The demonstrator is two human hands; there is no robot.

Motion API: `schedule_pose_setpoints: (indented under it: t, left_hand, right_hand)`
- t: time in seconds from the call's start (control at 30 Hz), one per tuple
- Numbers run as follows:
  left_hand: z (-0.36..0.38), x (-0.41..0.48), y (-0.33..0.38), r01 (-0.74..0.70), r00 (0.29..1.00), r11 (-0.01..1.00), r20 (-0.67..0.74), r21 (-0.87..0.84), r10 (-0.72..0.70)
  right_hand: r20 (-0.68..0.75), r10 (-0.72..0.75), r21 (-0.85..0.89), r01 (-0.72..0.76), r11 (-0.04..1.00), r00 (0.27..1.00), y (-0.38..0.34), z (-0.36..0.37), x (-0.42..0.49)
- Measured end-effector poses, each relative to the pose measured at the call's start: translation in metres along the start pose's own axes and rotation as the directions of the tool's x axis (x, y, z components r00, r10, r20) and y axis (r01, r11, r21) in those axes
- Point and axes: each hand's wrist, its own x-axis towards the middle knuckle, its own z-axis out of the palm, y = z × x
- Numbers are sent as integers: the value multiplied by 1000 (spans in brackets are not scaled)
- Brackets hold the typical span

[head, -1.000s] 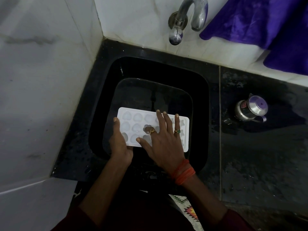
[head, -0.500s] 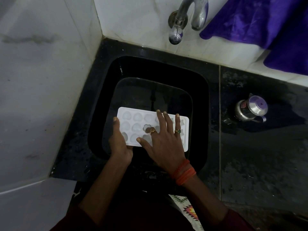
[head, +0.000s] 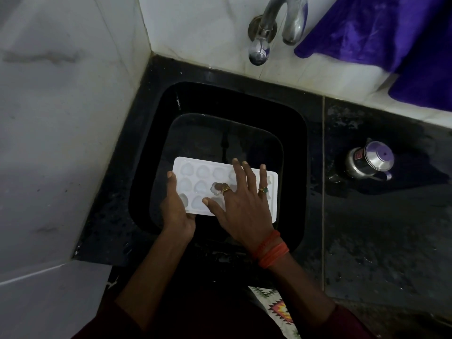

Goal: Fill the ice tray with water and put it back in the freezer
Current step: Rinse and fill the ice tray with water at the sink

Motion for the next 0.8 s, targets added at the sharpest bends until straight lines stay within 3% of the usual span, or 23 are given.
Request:
schedule_pose_setpoints:
  t: [0.8]
  left_hand:
    - [1,4,-2,1,1000,1000,-8,7,-1]
  right_hand:
    - [54,-14,-16,15,1000,998,-2,1,0]
